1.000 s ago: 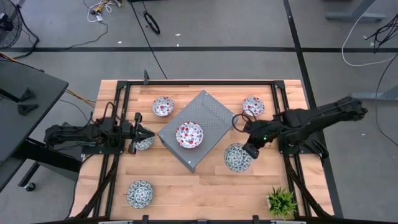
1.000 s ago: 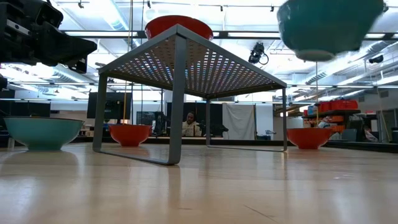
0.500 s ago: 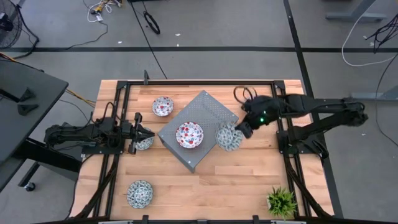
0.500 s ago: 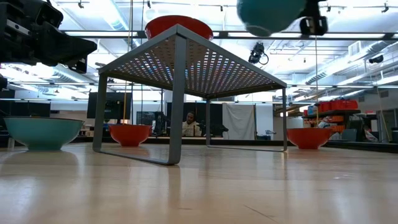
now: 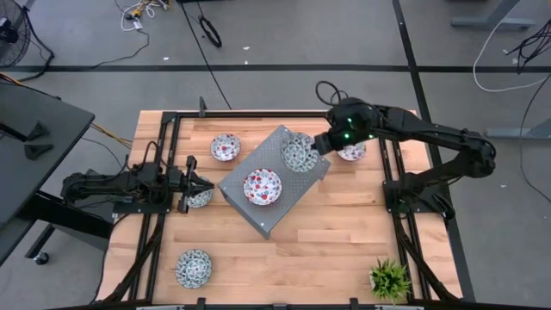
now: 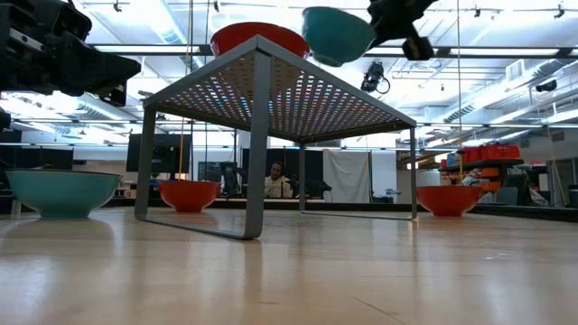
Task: Pick & Place Mini bowls
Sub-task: Put the right blue patterned bowl on the shelf
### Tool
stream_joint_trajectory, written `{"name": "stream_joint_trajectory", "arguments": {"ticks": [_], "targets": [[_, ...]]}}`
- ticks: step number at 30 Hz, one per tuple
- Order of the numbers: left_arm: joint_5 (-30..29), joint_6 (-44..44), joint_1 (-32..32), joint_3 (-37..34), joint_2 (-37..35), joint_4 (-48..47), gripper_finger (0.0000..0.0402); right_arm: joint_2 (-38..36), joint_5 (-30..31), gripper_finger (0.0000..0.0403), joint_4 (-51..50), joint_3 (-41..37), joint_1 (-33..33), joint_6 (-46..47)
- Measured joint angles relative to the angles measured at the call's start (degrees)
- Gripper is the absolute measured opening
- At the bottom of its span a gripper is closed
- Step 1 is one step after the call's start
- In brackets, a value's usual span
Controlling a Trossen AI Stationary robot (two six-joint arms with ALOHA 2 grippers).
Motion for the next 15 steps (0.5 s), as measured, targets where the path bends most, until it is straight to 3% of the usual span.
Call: {"name": "stream_joint_trajectory", "arguments": {"ticks": [15], "targets": [[0.00,0.02,-0.01,0.00,0.00,-0.02,0.0030,8.14,-5.95,0.0000,-0.99,0.66,-3.89,3.84]]}}
